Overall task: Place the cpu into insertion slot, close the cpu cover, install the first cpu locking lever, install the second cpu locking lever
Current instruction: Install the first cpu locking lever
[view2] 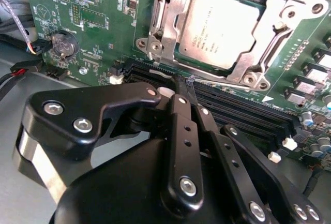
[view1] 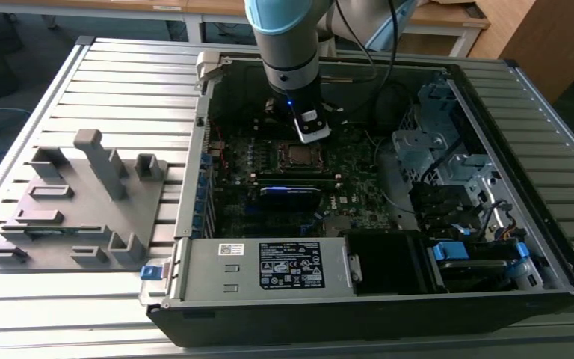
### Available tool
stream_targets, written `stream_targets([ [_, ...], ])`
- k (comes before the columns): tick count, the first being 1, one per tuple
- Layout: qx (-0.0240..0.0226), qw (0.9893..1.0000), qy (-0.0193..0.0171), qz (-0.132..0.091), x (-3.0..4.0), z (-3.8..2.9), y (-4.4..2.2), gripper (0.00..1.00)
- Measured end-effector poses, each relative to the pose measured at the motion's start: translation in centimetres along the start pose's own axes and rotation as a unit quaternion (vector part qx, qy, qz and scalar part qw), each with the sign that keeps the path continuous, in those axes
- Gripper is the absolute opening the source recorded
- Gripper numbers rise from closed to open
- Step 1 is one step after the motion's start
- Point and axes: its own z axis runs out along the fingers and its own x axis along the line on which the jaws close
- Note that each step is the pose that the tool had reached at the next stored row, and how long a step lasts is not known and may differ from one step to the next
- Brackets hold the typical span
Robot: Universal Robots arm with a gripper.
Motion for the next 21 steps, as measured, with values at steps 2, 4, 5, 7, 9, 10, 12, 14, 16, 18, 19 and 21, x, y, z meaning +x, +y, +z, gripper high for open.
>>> stream_targets([
  [2, -0.0003, 1.0, -0.0003, 0.0, 0.0, 0.02, -0.01, 0.11],
  [4, -0.0017, 1.0, -0.0009, 0.0, 0.0, 0.05, -0.03, 0.11],
  [5, -0.0028, 1.0, -0.0013, 0.0, 0.01, 0.06, -0.03, 0.11],
  [7, -0.0035, 1.0, -0.0021, 0.001, 0.01, 0.08, -0.03, 0.11],
  [9, -0.0035, 1.0, -0.0035, 0.004, 0.04, 0.08, -0.03, 0.11],
  [10, -0.0032, 1.0, -0.0048, 0.007, 0.05, 0.08, -0.04, 0.11],
  [12, -0.0027, 0.9999, -0.0076, 0.015, 0.06, 0.08, -0.05, 0.11],
  [14, -0.0022, 0.9998, -0.0096, 0.018, 0.06, 0.09, -0.05, 0.11],
  [16, -0.0021, 0.9997, -0.0114, 0.02, 0.06, 0.1, -0.05, 0.11],
  [18, -0.0023, 0.9997, -0.0128, 0.021, 0.08, 0.12, -0.05, 0.11],
  [19, -0.0027, 0.9997, -0.0138, 0.021, 0.08, 0.13, -0.05, 0.11],
  [21, -0.0032, 0.9996, -0.0159, 0.022, 0.1, 0.14, -0.04, 0.11],
])
